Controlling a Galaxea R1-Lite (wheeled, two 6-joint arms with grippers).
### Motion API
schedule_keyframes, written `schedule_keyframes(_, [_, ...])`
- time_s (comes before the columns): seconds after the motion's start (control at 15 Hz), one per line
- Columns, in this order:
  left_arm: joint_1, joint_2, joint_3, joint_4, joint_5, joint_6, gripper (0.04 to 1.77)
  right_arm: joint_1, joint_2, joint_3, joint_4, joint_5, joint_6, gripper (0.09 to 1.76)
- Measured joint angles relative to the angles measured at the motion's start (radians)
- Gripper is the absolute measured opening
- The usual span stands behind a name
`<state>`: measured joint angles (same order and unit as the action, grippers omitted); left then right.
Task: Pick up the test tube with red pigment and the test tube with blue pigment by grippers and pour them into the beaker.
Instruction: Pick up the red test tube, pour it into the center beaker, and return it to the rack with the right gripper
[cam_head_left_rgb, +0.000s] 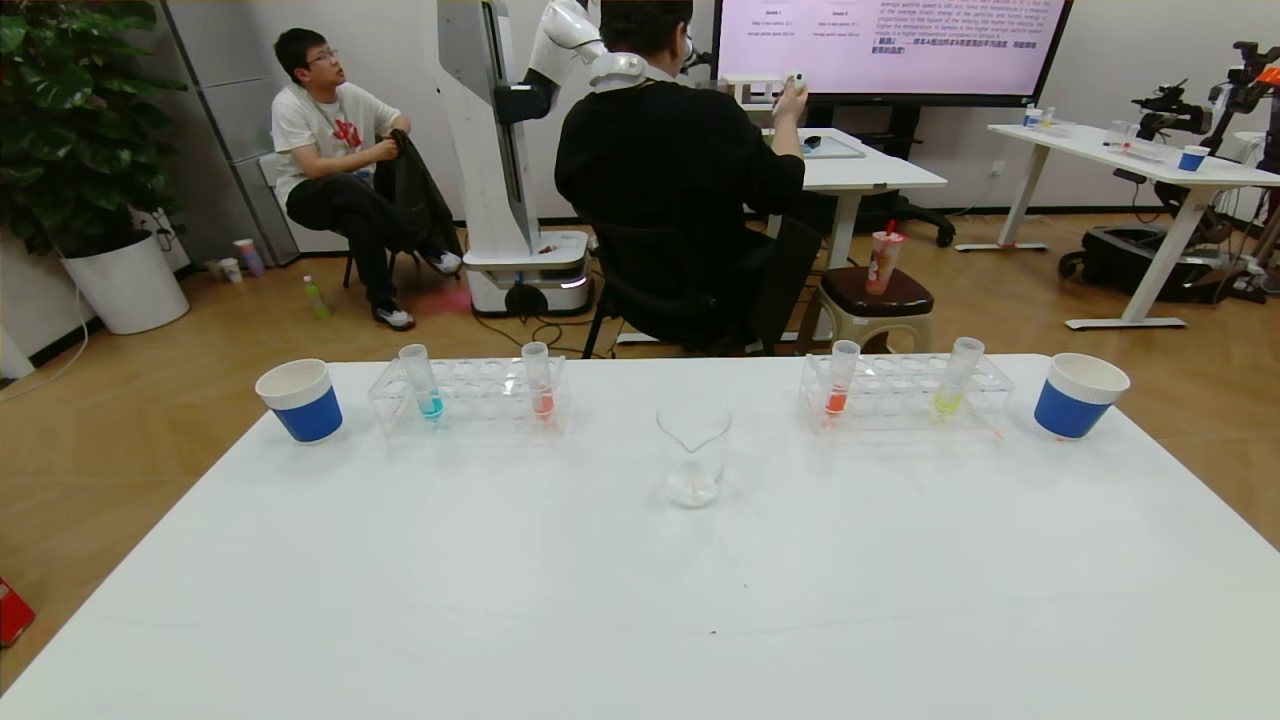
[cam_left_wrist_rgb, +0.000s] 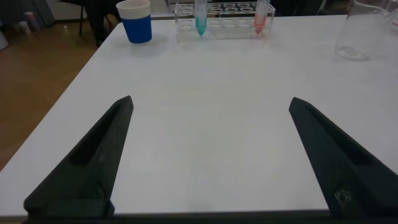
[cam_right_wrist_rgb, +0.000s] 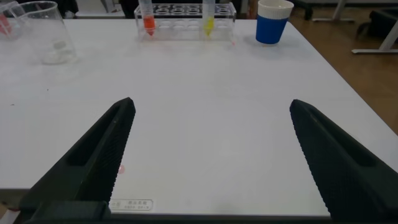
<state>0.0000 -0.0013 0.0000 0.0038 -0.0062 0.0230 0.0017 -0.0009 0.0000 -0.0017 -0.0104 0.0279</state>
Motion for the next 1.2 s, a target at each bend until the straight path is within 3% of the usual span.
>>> schedule_keyframes(0.8, [0.0,0.0,0.0,0.0,0.0,0.0,1.75,-0.001,0.0,-0.005,-0.036,0.007,-0.005,1.74])
schedule_keyframes(1.0, [0.0,0.0,0.0,0.0,0.0,0.0,1.75,-0.002,0.023,-0.094,-0.033,0.013,-0.005,1.74])
schedule_keyframes(1.2, [0.0,0.0,0.0,0.0,0.0,0.0,1.75,0.014,0.165,-0.23,-0.064,0.014,-0.003,1.74])
